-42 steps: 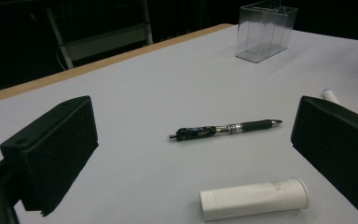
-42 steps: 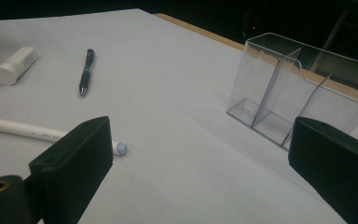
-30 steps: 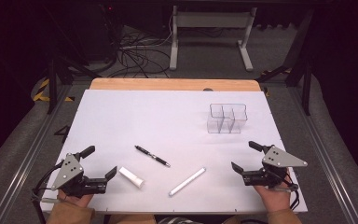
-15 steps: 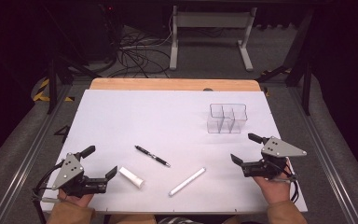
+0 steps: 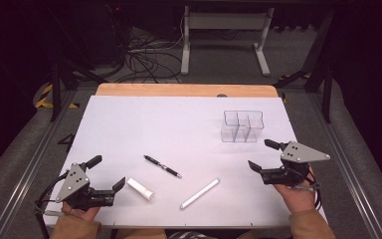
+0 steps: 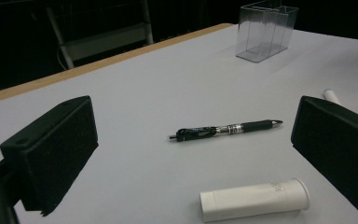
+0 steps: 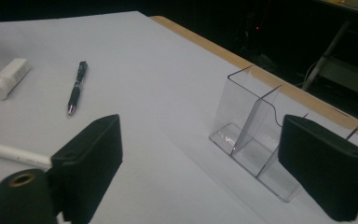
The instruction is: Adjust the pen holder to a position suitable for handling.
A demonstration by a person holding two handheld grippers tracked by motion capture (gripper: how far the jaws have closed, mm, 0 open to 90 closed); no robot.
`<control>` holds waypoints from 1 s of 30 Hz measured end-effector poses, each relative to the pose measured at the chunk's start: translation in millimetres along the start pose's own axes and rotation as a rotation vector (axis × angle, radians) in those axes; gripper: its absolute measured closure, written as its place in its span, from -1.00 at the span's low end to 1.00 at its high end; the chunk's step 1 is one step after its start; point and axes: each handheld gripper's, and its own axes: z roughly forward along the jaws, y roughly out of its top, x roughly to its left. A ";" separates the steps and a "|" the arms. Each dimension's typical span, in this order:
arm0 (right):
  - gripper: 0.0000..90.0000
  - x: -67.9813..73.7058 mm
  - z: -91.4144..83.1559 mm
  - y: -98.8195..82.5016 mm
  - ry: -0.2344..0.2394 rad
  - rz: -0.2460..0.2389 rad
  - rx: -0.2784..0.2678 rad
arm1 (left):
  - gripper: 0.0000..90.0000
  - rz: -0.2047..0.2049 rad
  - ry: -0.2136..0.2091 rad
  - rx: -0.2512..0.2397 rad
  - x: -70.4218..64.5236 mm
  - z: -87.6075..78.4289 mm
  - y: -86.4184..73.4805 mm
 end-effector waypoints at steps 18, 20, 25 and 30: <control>-0.61 -25.5 11.2 34.8 0.019 -0.068 0.095 | -0.98 -0.007 0.000 -0.005 1.3 -0.5 -0.3; -0.61 -27.9 14.0 36.8 0.022 -0.066 0.095 | -0.98 -0.007 0.000 -0.005 1.4 -0.4 -0.4; -0.61 -33.1 21.1 41.2 0.015 -0.069 0.105 | -0.98 -0.008 0.002 -0.002 1.9 -0.6 -0.4; -0.62 -37.9 27.9 45.0 0.013 -0.074 0.120 | -0.98 -0.006 0.005 -0.001 2.2 -0.6 -0.5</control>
